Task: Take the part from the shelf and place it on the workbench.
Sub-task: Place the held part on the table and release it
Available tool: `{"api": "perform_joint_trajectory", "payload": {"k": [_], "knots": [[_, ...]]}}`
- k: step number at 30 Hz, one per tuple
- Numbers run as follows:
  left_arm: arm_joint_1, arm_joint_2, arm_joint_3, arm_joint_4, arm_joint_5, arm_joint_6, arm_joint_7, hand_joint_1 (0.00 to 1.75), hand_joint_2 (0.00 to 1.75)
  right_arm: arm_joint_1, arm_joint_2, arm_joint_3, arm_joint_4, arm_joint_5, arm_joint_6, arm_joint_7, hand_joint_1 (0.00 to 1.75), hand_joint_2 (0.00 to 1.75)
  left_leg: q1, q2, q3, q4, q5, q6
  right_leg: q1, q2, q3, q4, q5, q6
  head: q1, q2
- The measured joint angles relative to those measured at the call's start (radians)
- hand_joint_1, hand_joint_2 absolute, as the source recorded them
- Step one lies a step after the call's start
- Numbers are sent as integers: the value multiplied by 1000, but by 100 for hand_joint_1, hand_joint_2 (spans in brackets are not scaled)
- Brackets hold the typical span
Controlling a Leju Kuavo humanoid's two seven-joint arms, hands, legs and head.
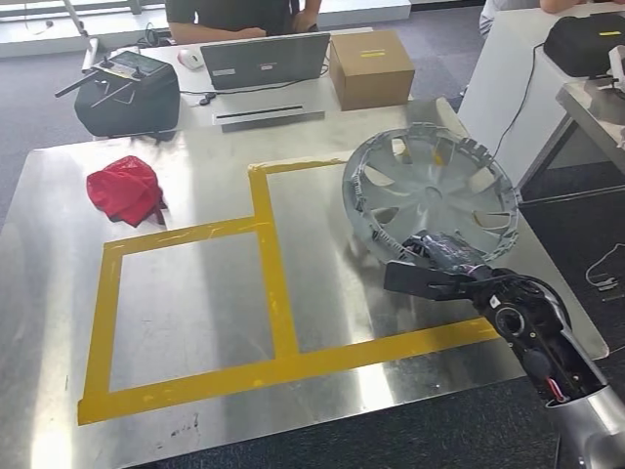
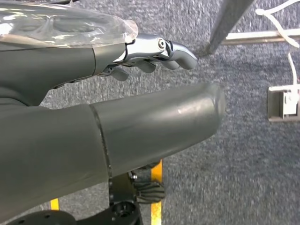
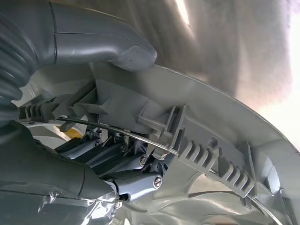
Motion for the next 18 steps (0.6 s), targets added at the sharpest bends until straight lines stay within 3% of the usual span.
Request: {"api": "perform_joint_trajectory", "payload": {"k": [11,18], "knots": [[0,0,0,0,2,-6,-9,0,0,30,1,31,-9,63,41,-14,175,175,0,0,0,-1,0,0,0,0,0,0,0,0,0,0],[-4,0,1,0,2,-12,-14,0,0,6,24,107,-90,87,68,-7,175,175,0,0,0,-1,0,0,0,0,0,0,0,0,0,0]]}}
